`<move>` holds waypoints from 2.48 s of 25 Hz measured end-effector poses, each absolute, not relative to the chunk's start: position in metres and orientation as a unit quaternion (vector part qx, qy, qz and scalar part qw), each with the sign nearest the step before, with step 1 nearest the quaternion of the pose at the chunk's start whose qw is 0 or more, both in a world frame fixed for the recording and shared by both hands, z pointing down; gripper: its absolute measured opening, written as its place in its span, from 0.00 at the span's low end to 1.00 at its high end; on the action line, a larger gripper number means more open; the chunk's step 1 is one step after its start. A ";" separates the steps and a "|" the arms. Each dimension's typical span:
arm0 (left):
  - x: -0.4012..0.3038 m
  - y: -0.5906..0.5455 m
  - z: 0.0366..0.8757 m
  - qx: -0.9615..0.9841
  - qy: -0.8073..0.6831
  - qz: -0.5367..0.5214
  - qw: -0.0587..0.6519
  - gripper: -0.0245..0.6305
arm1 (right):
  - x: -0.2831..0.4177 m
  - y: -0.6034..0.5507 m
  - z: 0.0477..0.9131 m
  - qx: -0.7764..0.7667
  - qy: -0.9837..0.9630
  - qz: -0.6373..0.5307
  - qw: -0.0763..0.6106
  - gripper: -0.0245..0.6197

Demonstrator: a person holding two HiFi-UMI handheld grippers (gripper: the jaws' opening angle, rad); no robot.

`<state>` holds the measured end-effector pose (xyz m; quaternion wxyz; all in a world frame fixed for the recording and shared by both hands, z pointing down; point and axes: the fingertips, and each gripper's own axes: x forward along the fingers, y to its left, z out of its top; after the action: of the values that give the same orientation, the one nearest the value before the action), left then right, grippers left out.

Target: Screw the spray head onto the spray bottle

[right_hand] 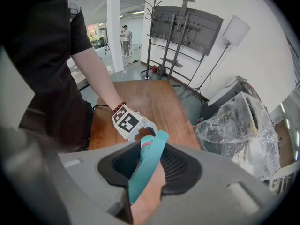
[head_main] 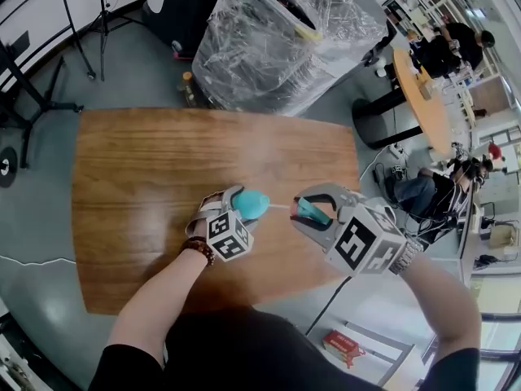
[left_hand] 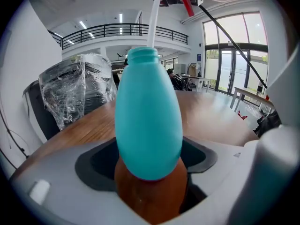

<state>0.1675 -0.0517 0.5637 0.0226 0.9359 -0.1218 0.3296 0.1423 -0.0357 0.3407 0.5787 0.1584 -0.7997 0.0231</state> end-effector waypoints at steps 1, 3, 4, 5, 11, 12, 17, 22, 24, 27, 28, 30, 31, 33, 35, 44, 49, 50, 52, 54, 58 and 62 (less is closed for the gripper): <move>0.168 -0.052 0.564 0.936 -0.122 0.329 0.022 0.70 | 0.141 -0.036 0.345 0.154 -0.798 0.023 0.582 0.23; 0.169 -0.051 0.563 0.937 -0.123 0.326 0.021 0.70 | 0.139 -0.038 0.357 0.145 -0.795 0.020 0.589 0.23; 0.170 -0.051 0.563 0.938 -0.122 0.325 0.019 0.70 | 0.138 -0.039 0.363 0.140 -0.793 0.019 0.592 0.23; 0.171 -0.051 0.563 0.938 -0.122 0.324 0.016 0.70 | 0.137 -0.041 0.370 0.136 -0.791 0.019 0.596 0.23; 0.175 -0.048 0.563 0.940 -0.117 0.321 0.011 0.69 | 0.134 -0.046 0.408 0.108 -0.783 0.021 0.612 0.23; 0.175 -0.048 0.563 0.940 -0.116 0.320 0.012 0.69 | 0.134 -0.047 0.414 0.104 -0.781 0.020 0.615 0.23; 0.176 -0.048 0.562 0.942 -0.113 0.315 0.012 0.68 | 0.133 -0.050 0.433 0.092 -0.775 0.024 0.625 0.23; 0.177 -0.049 0.561 0.942 -0.119 0.315 0.002 0.68 | 0.136 -0.050 0.443 0.076 -0.770 0.031 0.633 0.23; 0.177 -0.048 0.561 0.941 -0.120 0.316 0.002 0.68 | 0.135 -0.049 0.445 0.072 -0.771 0.033 0.632 0.23; 0.174 -0.046 0.560 0.941 -0.121 0.315 0.000 0.68 | 0.130 -0.046 0.445 0.069 -0.773 0.031 0.629 0.23; 0.174 -0.046 0.560 0.941 -0.122 0.315 0.000 0.68 | 0.129 -0.045 0.446 0.067 -0.775 0.030 0.628 0.23; 0.175 -0.046 0.560 0.941 -0.123 0.315 0.000 0.68 | 0.128 -0.045 0.447 0.064 -0.777 0.027 0.626 0.23; 0.176 -0.046 0.560 0.941 -0.123 0.316 0.000 0.68 | 0.127 -0.045 0.448 0.062 -0.778 0.026 0.625 0.23; 0.176 -0.046 0.560 0.941 -0.121 0.316 0.001 0.68 | 0.128 -0.045 0.448 0.060 -0.777 0.026 0.626 0.23; 0.176 -0.046 0.560 0.940 -0.121 0.318 0.003 0.68 | 0.128 -0.045 0.448 0.057 -0.775 0.022 0.629 0.23; 0.180 -0.047 0.562 0.934 -0.117 0.337 0.007 0.67 | 0.130 -0.043 0.451 0.026 -0.743 -0.038 0.668 0.23; 0.181 -0.046 0.562 0.933 -0.112 0.342 0.007 0.67 | 0.131 -0.040 0.451 -0.004 -0.724 -0.081 0.685 0.23; 0.181 -0.046 0.563 0.932 -0.112 0.344 0.006 0.67 | 0.132 -0.039 0.451 -0.012 -0.722 -0.091 0.685 0.23; 0.181 -0.046 0.564 0.931 -0.110 0.348 0.004 0.67 | 0.133 -0.037 0.451 -0.034 -0.719 -0.114 0.684 0.23; 0.181 -0.046 0.564 0.930 -0.109 0.351 0.003 0.67 | 0.134 -0.035 0.450 -0.060 -0.717 -0.142 0.680 0.23; 0.181 -0.045 0.563 0.930 -0.108 0.351 0.001 0.67 | 0.137 -0.032 0.449 -0.101 -0.713 -0.185 0.668 0.23; 0.180 -0.044 0.562 0.930 -0.108 0.352 0.001 0.67 | 0.138 -0.030 0.450 -0.125 -0.705 -0.216 0.664 0.23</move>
<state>0.1805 -0.0441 0.5624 0.0013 0.9297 -0.1084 0.3521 0.1384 -0.0303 0.4496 0.6640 -0.1251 -0.7049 -0.2158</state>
